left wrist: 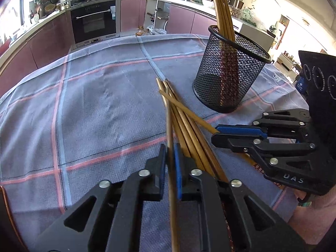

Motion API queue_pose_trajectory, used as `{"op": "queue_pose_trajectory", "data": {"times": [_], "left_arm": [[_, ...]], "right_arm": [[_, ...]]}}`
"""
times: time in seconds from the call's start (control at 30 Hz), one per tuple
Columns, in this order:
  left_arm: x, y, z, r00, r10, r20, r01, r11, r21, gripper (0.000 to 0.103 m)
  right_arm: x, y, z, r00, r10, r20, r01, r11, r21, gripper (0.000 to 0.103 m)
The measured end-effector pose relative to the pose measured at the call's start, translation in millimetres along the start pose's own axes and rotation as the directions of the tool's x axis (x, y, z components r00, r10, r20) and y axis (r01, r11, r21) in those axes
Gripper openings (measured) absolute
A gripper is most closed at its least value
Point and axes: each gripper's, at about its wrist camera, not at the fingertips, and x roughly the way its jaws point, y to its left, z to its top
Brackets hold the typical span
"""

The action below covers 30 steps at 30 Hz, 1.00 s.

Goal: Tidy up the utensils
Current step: 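Lift the chopstick upright with the left gripper toward the mesh holder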

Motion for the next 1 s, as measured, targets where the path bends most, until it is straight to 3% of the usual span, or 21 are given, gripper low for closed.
{"op": "queue_pose_trajectory", "data": {"times": [0.2, 0.4, 0.7, 1.0], "left_arm": [[-21.7, -4.4, 3.0, 0.998, -0.016, 0.055, 0.016, 1.0, 0.003, 0.007], [-62.7, -7.5, 12.4, 0.987, -0.076, 0.142, 0.076, 0.997, 0.003, 0.007], [-119.2, -11.2, 22.3, 0.953, -0.162, 0.256, 0.162, 0.987, 0.022, 0.007], [-151.1, -15.7, 43.9, 0.917, -0.202, 0.344, 0.203, 0.979, 0.034, 0.007]], "right_arm": [[-30.9, 0.8, 3.9, 0.997, 0.005, 0.08, -0.003, 1.0, -0.019, 0.006], [-68.5, -7.3, 8.8, 0.984, 0.015, 0.175, -0.015, 1.0, -0.002, 0.006], [-107.8, -17.6, 17.8, 0.958, 0.023, 0.287, -0.029, 0.999, 0.015, 0.006], [-135.8, -29.7, 35.1, 0.934, 0.02, 0.358, -0.022, 1.0, 0.001, 0.006]]}}
